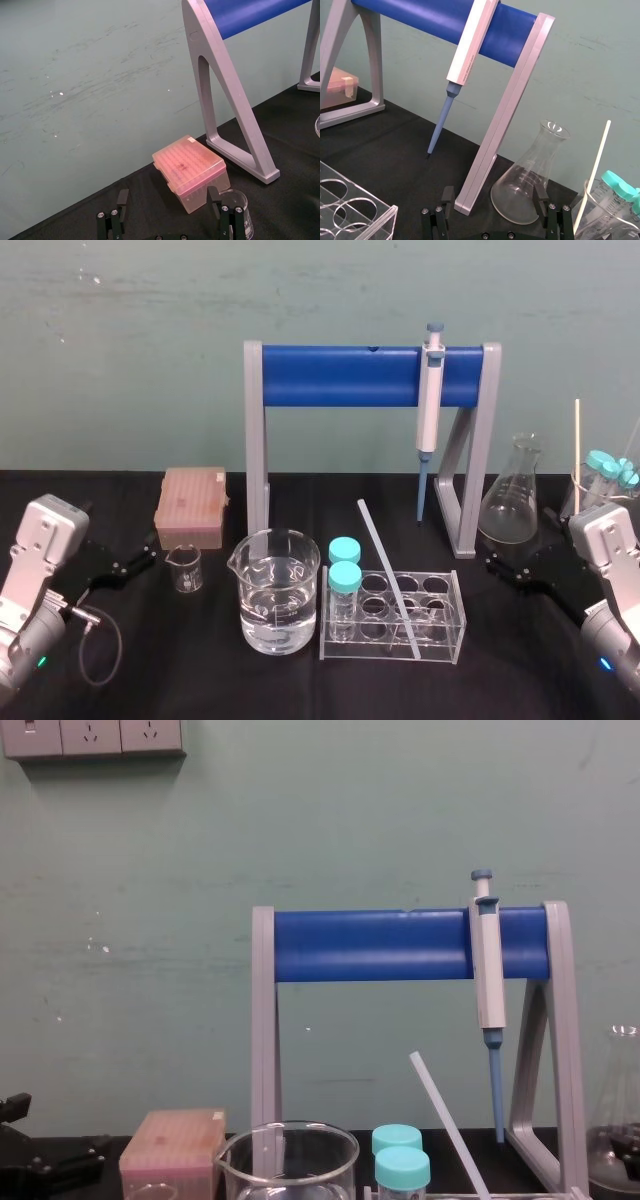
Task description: Pick up the stirring rod with one hand, then place it down.
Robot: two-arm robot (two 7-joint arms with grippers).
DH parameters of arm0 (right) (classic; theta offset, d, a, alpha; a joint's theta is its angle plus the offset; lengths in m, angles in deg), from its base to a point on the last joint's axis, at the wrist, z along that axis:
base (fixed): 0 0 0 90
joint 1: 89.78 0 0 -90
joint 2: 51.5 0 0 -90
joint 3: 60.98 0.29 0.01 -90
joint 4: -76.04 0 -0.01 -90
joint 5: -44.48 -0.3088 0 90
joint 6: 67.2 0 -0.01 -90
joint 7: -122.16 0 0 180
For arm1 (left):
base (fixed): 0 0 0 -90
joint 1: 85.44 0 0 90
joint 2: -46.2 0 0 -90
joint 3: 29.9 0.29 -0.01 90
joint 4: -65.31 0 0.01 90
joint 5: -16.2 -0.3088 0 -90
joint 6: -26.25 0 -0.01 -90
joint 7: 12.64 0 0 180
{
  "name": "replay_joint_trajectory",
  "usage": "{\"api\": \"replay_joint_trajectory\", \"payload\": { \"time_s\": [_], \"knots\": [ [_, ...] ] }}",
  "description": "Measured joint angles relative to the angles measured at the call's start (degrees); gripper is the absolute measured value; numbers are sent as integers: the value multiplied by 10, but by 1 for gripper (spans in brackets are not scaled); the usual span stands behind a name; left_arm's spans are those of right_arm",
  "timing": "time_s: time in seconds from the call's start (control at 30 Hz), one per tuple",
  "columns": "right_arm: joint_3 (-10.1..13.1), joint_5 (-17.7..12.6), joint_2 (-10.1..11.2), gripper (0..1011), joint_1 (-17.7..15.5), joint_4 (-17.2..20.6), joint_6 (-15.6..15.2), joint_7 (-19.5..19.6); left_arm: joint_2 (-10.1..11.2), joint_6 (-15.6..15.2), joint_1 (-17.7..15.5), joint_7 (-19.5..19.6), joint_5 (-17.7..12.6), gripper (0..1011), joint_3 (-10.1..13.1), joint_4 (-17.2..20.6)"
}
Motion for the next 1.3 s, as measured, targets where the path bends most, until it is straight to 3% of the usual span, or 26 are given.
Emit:
{"api": "replay_joint_trajectory", "payload": {
  "time_s": [1.3],
  "knots": [
    [0,0,0,1003,0,0,0,0,0,0,0,0,0,1000,0,0]
  ]
}}
